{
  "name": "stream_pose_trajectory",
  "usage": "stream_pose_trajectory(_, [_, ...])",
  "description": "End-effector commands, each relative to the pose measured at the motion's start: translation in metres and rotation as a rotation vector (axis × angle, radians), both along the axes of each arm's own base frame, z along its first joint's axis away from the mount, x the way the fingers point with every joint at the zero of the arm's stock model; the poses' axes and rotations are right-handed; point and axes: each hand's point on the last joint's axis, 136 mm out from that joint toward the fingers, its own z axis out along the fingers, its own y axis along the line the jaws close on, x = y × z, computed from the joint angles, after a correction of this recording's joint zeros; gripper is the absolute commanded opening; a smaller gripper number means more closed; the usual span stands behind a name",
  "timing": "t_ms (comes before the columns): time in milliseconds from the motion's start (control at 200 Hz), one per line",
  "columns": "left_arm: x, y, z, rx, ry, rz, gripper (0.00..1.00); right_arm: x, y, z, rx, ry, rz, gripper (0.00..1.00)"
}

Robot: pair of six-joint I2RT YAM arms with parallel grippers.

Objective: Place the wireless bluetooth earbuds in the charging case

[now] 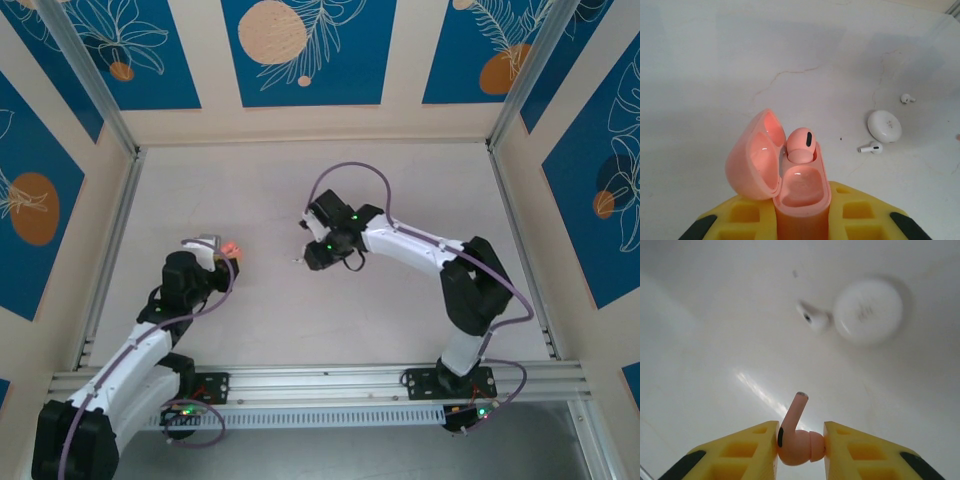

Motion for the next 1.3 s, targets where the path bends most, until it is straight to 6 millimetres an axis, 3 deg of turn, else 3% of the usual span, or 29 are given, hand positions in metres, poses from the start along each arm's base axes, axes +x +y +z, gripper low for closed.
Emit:
stream_pose_trajectory(0, [0.007, -0.006, 0.018, -0.025, -0.058, -0.037, 0.13, -0.029, -0.02, -0.001, -0.011, 0.027, 0.143, 0.28])
stream_pose_trajectory(140, [0.009, -0.009, 0.021, -0.027, -0.063, -0.05, 0.13, -0.044, -0.039, -0.001, -0.048, 0.042, 0.251, 0.28])
stream_pose_trajectory(325, [0.009, -0.009, 0.022, -0.028, -0.068, -0.05, 0.13, -0.067, -0.041, -0.014, -0.05, 0.111, 0.342, 0.26])
stream_pose_trajectory(765, [0.01, -0.011, 0.022, -0.035, -0.068, -0.06, 0.12, -0.08, -0.044, -0.062, -0.172, 0.195, 0.449, 0.26])
stream_pose_trajectory(975, [0.012, -0.011, 0.024, -0.032, -0.066, -0.059, 0.12, -0.084, -0.041, -0.066, -0.166, 0.218, 0.473, 0.28])
stream_pose_trajectory(1115, [0.012, -0.01, 0.028, -0.026, -0.067, -0.056, 0.12, -0.084, -0.04, -0.066, -0.161, 0.224, 0.468, 0.38])
stream_pose_trajectory(1185, [0.013, -0.01, 0.029, -0.027, -0.067, -0.054, 0.12, -0.083, -0.04, -0.062, -0.152, 0.218, 0.458, 0.45])
stream_pose_trajectory(1295, [0.014, -0.012, 0.032, -0.029, -0.065, -0.063, 0.12, -0.077, -0.039, -0.042, -0.104, 0.202, 0.409, 0.46])
